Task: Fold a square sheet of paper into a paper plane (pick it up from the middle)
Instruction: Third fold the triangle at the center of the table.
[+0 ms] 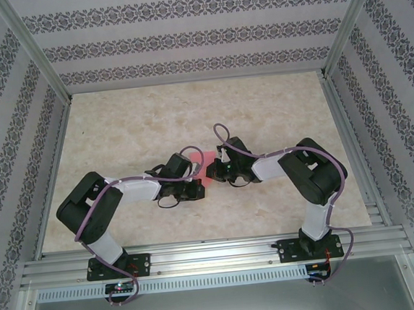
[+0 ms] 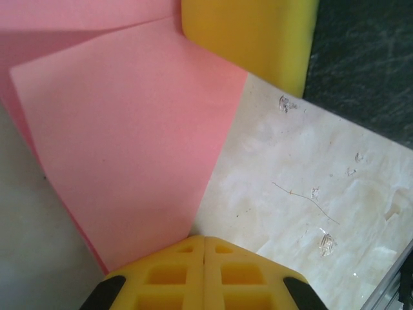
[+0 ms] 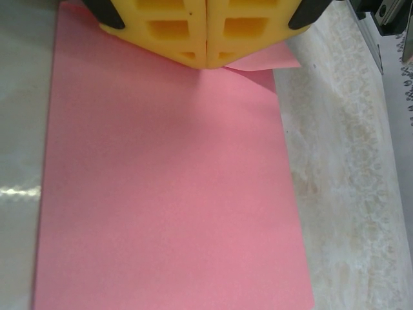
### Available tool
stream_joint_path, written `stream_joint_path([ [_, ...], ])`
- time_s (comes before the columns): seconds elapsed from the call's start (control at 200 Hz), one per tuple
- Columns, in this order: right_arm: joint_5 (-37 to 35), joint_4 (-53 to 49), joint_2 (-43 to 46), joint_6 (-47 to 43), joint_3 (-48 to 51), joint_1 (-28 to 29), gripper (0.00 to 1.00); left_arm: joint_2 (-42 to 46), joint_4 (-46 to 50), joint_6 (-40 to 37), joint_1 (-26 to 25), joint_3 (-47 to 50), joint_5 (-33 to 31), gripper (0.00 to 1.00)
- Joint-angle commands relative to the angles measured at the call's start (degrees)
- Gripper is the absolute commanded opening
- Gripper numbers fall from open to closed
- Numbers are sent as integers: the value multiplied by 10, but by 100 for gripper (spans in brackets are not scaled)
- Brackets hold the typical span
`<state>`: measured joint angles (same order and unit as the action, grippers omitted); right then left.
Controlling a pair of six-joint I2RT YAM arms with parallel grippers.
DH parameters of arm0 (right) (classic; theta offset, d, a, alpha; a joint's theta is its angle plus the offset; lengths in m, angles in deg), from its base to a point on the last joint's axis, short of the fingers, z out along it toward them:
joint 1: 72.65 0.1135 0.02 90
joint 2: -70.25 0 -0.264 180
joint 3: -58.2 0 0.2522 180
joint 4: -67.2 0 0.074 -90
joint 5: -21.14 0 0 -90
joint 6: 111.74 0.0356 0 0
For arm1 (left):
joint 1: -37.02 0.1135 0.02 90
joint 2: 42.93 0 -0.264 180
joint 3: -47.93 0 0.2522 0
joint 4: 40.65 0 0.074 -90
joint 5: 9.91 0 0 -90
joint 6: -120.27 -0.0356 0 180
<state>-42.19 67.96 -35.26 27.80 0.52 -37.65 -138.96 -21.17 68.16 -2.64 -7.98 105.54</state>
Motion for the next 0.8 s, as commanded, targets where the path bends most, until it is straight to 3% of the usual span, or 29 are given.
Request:
stream_joint_path([
  [0.0, -42, -62, -26, -21, 0, 0, 7, -8, 82, 3, 14, 24, -13, 6],
  [0.794, -29, -62, -24, -22, -7, -4, 8, 99, 135, 15, 45, 35, 23, 5],
])
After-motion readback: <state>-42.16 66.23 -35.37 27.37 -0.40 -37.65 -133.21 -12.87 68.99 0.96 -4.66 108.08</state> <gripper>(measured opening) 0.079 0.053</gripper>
